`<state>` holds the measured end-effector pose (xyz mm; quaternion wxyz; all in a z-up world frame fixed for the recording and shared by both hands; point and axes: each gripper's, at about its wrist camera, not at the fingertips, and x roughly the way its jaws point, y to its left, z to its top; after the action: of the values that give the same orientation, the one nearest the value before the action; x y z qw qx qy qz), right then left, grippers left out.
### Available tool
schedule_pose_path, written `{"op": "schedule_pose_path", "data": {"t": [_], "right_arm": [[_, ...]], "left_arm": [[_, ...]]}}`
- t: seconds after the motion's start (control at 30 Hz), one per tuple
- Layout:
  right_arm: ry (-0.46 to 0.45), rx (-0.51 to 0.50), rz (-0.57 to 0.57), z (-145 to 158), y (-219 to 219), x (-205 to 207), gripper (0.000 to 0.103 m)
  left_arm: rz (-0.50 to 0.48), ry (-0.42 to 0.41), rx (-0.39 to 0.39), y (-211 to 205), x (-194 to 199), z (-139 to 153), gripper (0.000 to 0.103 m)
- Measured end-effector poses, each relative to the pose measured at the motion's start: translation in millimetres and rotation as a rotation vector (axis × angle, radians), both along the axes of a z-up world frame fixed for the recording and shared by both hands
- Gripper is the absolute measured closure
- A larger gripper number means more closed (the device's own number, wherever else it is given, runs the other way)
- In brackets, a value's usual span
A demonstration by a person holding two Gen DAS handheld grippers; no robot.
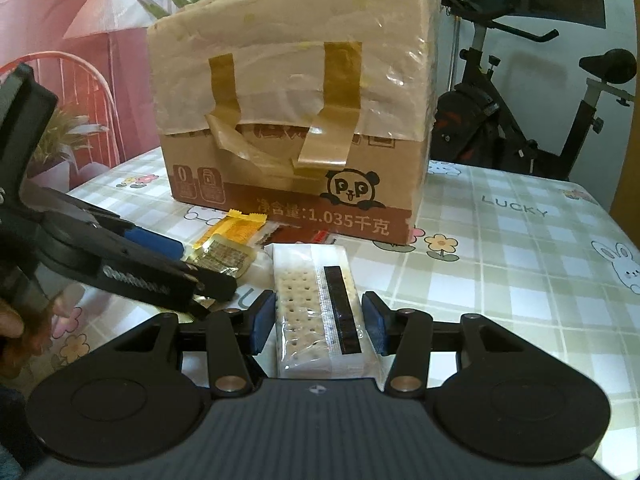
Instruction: Organize snacks
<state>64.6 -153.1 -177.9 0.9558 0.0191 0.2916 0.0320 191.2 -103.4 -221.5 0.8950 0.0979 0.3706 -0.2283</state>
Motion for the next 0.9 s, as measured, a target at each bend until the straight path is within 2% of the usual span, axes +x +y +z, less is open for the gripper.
{"op": "schedule_pose_path", "data": {"t": [0.13, 0.37, 0.7, 0.9], "right_arm": [[-0.004, 0.015, 0.002, 0, -3, -1, 0.053], [-0.009, 0.021, 0.001, 0, -4, -2, 0.053], [-0.008, 0.005, -0.001, 0, -1, -3, 0.053], [-0.015, 0.003, -0.012, 1, -1, -4, 0.053]], "left_arm": [[0.012, -0.004, -0.071, 11, -5, 2, 0.055], [0.064, -0.025, -0.11, 27, -10, 8, 0.056], [0.127, -0.177, -0.214, 49, -25, 40, 0.056], [0.166, -0.22, -0.256, 67, -27, 60, 0.056]]}}
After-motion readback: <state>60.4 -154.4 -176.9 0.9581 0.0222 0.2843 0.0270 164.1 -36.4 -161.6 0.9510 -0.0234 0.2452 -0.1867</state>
